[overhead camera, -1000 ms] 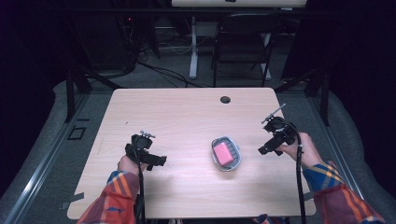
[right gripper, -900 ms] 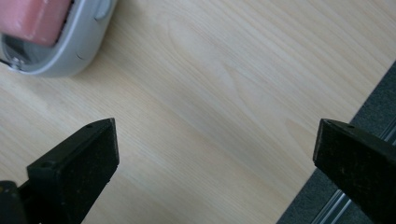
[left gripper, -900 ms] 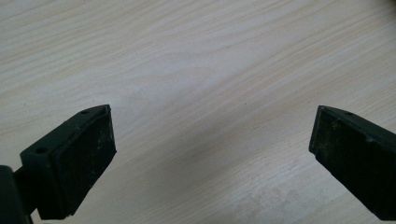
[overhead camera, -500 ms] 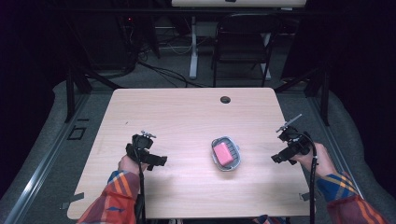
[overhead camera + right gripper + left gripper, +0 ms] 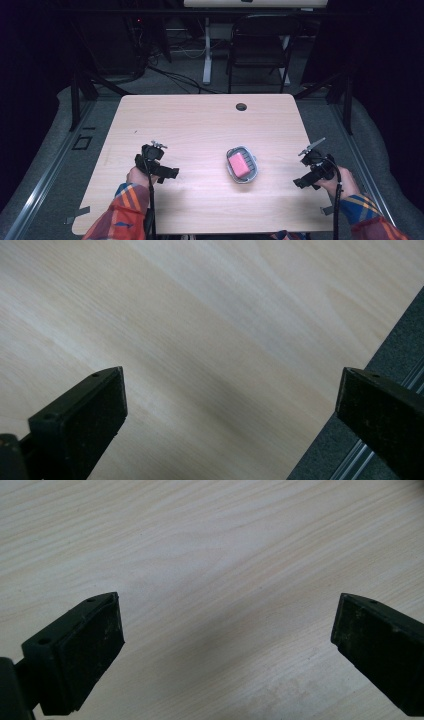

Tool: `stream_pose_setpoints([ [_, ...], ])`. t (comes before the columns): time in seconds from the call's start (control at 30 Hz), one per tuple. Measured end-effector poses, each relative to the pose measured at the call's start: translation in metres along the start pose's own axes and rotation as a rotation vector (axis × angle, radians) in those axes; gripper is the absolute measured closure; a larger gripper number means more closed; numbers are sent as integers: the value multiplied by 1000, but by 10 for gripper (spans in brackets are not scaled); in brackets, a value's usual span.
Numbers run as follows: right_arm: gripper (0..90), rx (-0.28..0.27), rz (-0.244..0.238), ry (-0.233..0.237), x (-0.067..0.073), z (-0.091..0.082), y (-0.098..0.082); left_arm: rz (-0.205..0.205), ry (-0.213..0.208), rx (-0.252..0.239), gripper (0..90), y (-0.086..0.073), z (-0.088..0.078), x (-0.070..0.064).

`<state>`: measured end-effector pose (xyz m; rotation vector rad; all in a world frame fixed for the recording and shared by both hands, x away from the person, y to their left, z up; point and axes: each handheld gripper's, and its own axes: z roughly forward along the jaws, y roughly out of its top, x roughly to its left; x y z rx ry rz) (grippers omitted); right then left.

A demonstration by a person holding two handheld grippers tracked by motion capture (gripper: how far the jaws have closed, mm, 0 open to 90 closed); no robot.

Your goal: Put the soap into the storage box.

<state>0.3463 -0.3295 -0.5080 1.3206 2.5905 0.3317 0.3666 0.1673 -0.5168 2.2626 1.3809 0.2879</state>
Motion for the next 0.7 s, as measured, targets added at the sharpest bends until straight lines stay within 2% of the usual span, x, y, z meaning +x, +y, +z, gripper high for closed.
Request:
stream_pose_setpoints([
  [0.17, 0, -11, -3, -8, 6, 13, -16, 18, -9, -2, 4, 0, 0, -2],
  [0.23, 0, 13, -30, -11, 7, 15, -21, 27, -10, 0, 4, 0, 0, -3],
  [0.33, 0, 27, -27, -8, 7, 17, -26, 38, -14, 8, 4, 0, 0, -2],
  [0.5, 0, 42, -56, -9, 8, 22, -24, 33, -10, 4, 3, -1, 0, -2],
  [0.63, 0, 66, -97, -35, 11, 25, -22, 41, -19, 13, 3, 1, 3, -3],
  [0.7, 0, 59, -101, -34, 11, 25, -22, 47, -27, 23, 2, 2, 4, -3],
])
